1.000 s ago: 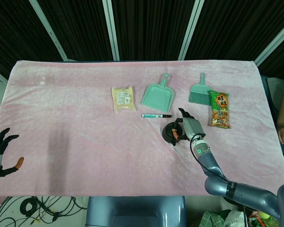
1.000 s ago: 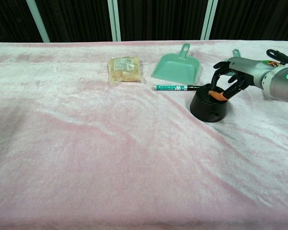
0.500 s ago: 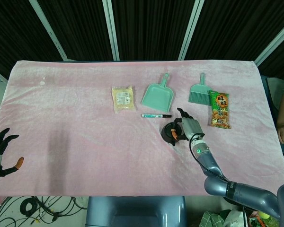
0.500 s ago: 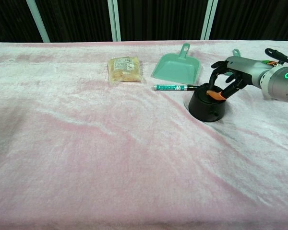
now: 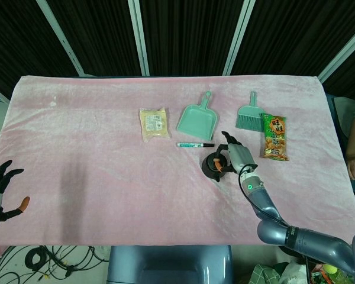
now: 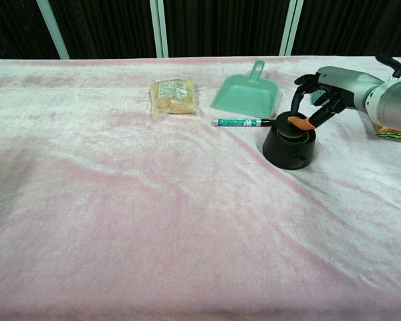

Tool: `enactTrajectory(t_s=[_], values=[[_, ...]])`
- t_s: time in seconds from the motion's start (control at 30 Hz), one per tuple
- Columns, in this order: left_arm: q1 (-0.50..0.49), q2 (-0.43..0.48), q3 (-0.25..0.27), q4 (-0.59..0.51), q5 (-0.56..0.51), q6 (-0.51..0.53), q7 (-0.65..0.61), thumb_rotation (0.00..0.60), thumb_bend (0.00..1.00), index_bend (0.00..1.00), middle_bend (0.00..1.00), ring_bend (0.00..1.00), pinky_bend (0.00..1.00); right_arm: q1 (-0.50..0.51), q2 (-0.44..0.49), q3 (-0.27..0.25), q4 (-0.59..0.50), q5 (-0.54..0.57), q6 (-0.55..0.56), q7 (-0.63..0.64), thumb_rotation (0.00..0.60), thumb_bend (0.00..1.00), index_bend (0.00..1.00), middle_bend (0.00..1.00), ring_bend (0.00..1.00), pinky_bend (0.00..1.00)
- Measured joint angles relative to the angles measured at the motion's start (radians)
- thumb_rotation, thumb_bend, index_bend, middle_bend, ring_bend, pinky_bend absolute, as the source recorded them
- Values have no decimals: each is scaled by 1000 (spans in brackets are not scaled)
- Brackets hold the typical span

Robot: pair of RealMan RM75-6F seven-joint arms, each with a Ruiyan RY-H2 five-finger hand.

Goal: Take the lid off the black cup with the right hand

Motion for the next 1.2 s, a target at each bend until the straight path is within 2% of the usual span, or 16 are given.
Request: enactTrajectory(t_s=[0.33,0.53,0.67,0.77,0.97,1.2], values=[[0,0,0,0,1,0,1,600,338,205,20,0,154,-16,85,12,-76,-11,11,6,600,312,603,0,72,139],[1,-1,1,1,4,3,4,600,338,205,20,0,156,-61,206,-1,-170,-26,31,5,600,312,604,0,72,139],[1,-2,1,1,4,4,7,600,338,205,20,0,156,-109,301,-25,-228,-39,42,14,600,313,604,0,72,139],[1,-2,1,0,3,3,9,600,338,205,20,0,156,-142,339,-48,-250,-47,43,28,600,313,604,0,71,139],[1,-3,1,-1,3,4,10,600,338,205,20,0,156,-198,345,-97,-215,-69,28,90,600,313,603,0,72,139],[1,-3,1,-1,2,5,9,600,338,205,20,0,156,-233,263,-138,-87,-124,-10,163,600,312,604,0,72,139]])
